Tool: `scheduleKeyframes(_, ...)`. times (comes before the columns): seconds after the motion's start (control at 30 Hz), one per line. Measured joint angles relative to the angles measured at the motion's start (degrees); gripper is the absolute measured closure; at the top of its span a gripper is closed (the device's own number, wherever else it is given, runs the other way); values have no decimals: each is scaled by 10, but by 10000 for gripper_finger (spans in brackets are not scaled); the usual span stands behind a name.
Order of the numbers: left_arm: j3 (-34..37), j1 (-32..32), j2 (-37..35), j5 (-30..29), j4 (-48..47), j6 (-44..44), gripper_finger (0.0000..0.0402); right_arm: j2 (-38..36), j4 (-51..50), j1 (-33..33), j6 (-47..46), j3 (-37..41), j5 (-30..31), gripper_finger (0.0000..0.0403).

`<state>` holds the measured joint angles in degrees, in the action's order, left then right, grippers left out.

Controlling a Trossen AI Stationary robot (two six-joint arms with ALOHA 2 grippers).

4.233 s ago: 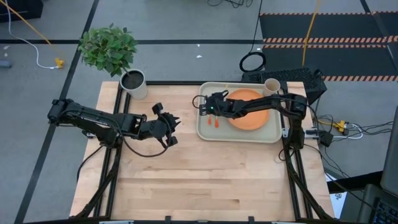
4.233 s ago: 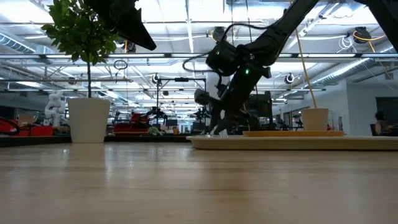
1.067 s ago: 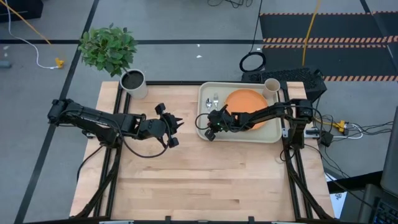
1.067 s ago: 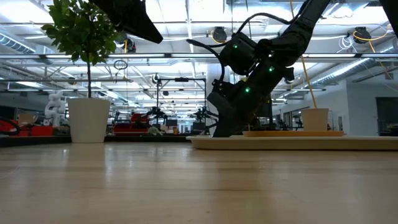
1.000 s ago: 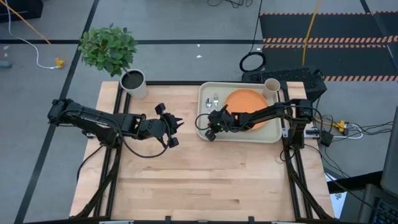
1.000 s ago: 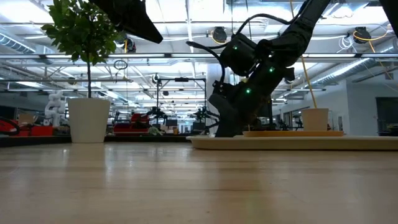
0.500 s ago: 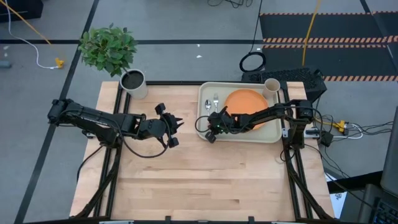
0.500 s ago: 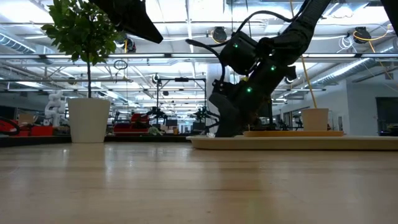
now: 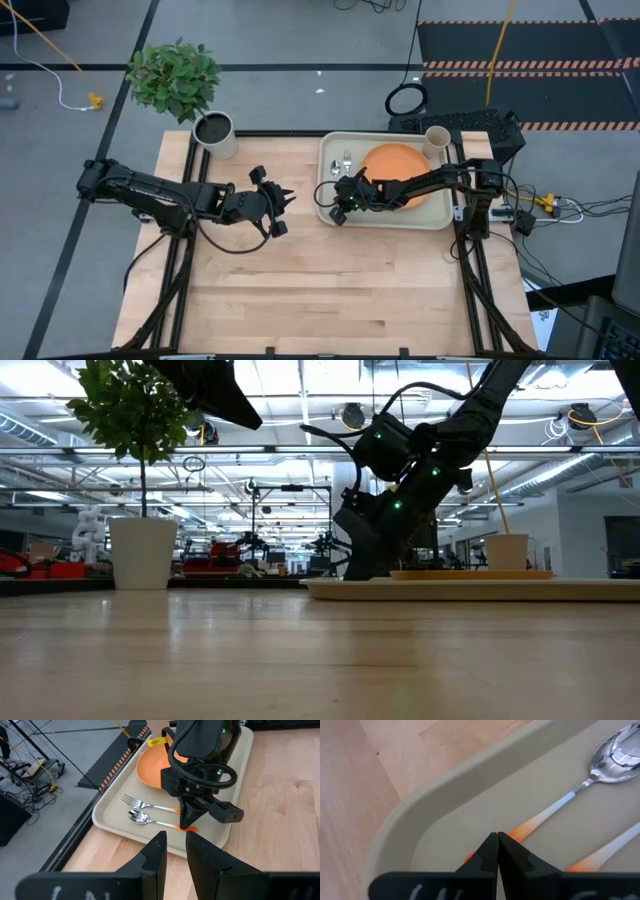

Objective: Pick and place plate/cup/fork/spoon on tray
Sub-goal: Put the orange spoon to the left of the orange fork on the gray tray

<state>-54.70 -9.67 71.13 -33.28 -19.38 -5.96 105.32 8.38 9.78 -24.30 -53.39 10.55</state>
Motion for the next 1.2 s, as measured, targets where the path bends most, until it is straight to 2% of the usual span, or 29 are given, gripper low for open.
scheduleKeyframes(0.13,0,0,0,0,2,0,325,0,0,8,12,0,15,403)
scheduleKeyframes(1.2,0,0,0,5,26,15,325,34,30,23,-5,-1,17,403)
